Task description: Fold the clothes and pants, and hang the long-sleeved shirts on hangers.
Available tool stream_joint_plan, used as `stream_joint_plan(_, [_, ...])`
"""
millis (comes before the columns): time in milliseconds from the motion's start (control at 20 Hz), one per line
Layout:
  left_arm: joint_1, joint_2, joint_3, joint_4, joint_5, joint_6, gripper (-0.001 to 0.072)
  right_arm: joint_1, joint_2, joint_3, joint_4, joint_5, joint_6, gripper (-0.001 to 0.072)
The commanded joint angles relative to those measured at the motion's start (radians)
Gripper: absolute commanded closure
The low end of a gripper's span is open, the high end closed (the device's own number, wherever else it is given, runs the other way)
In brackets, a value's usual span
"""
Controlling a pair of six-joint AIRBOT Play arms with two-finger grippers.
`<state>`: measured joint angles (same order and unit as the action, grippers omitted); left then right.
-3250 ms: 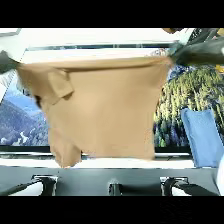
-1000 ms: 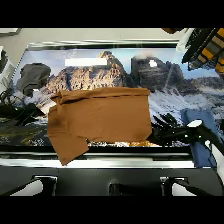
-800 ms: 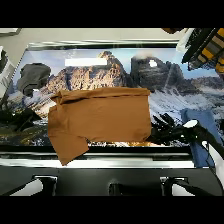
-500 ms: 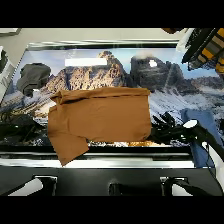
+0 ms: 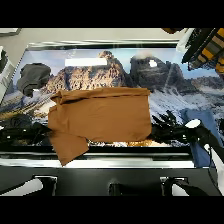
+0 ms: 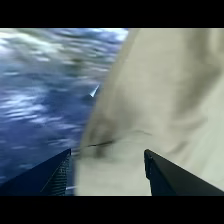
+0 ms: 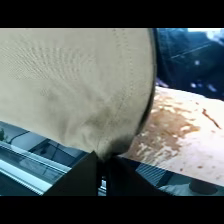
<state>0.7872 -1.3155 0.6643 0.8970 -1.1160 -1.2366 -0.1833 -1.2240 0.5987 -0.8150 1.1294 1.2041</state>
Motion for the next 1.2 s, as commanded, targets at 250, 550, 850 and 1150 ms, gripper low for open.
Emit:
stream_joint_plan(250, [-0.067, -0.024, 0.037, -0.064, 0.039, 0.011, 0.0692, 0.018, 0.006, 0.017, 0.127, -0.001, -0.069, 0.0684])
stream_joint_plan(550, [-0.201, 0.151, 0.315, -0.062, 0.020, -0.070, 0.0694, 0.263, 0.006, 0.438, -0.174, -0.201, 0.179, 0.0684])
stream_joint_plan(850, [-0.240, 0.370, 0.796, 0.182, -0.048, -0.330, 0.0694, 0.276, 0.079, 1.050, -0.480, 0.000, 0.335, 0.0684])
stream_joint_plan(1150, [-0.240, 0.616, 0.981, 0.505, -0.113, -0.587, 0.0693, 0.276, 0.401, 1.195, -0.550, 0.074, 0.432, 0.0683])
